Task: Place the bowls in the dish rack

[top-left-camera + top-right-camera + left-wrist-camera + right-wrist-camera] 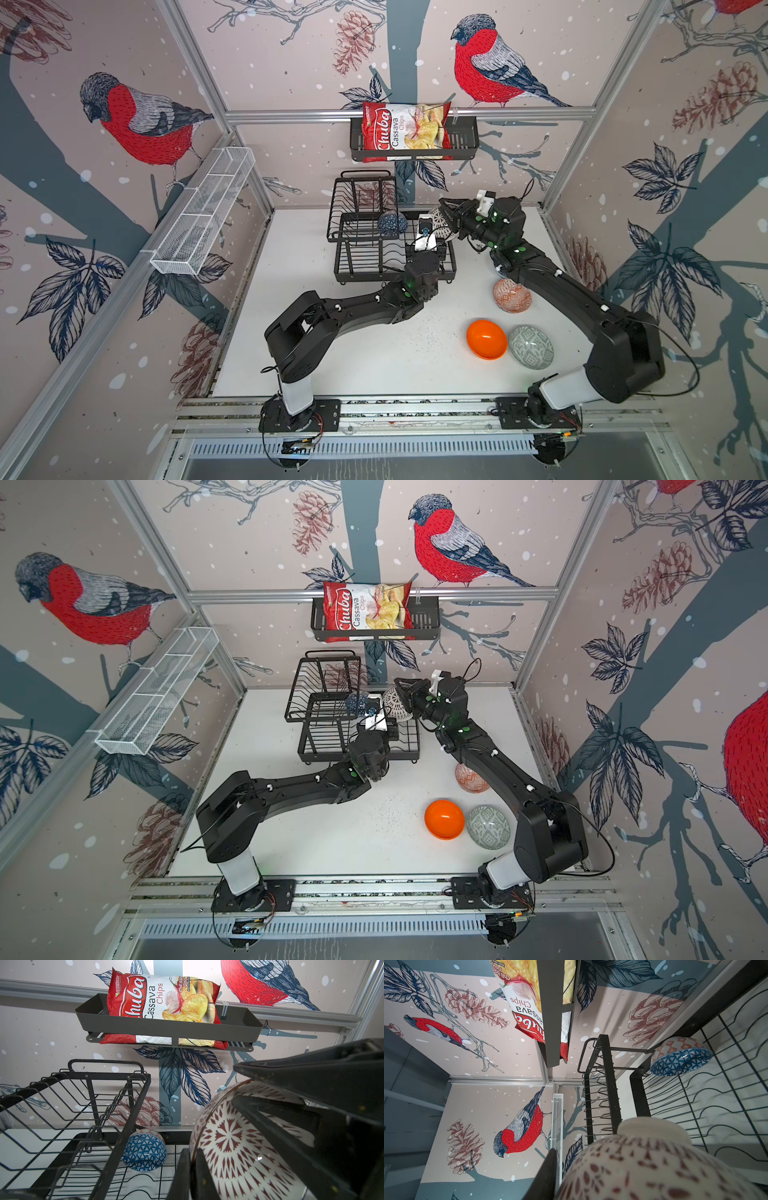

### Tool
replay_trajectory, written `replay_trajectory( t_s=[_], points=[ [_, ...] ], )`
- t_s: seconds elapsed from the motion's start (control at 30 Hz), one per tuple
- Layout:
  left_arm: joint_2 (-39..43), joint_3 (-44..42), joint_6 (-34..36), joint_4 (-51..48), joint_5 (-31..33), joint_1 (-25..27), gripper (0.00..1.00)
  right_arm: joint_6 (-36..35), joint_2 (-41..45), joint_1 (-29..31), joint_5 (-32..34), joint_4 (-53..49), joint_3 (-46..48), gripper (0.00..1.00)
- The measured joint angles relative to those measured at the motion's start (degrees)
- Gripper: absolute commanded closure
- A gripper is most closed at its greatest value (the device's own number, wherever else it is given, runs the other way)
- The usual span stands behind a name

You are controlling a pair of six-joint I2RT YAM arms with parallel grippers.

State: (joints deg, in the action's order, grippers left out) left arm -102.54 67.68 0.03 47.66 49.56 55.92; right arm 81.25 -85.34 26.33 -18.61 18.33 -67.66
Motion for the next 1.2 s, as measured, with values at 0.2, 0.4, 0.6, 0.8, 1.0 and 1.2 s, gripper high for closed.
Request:
replay_trajectory(
  t_s=[0.2, 0.4, 0.6, 0.8, 1.0, 1.2],
  points=[
    [0.0, -0.6, 1.2, -0.4, 0.6, 0.0, 1.00, 0.1, 0.6, 0.3, -0.6, -0.2, 0.5, 0.85],
    [0.1, -0.6, 1.8, -1.7, 1.0, 0.0, 1.00, 0.0, 1.6, 0.6, -1.0, -0.2, 1.3, 0.94],
    [0.1, 0.6, 1.6, -5.8, 0.1, 0.1, 1.00, 0.1, 2.6, 0.6, 0.2, 1.6, 3.5, 1.00],
    [0.7, 1.4, 0.8, -9.5, -2.0, 0.0, 0.82, -0.3, 3.3, 0.5, 0.9, 2.1, 4.4, 1.00],
    [2.2, 2.1, -1.5, -10.8, -6.2, -0.9, 0.48, -2.0, 4.3, 0.3, 2.0, 0.5, 4.9, 1.00],
    [4.2, 2.4, -3.1, -15.8, -10.0, -2.4, 0.15, -3.1, 5.9, -0.7, 2.3, 1.2, 6.1, 1.00]
  ],
)
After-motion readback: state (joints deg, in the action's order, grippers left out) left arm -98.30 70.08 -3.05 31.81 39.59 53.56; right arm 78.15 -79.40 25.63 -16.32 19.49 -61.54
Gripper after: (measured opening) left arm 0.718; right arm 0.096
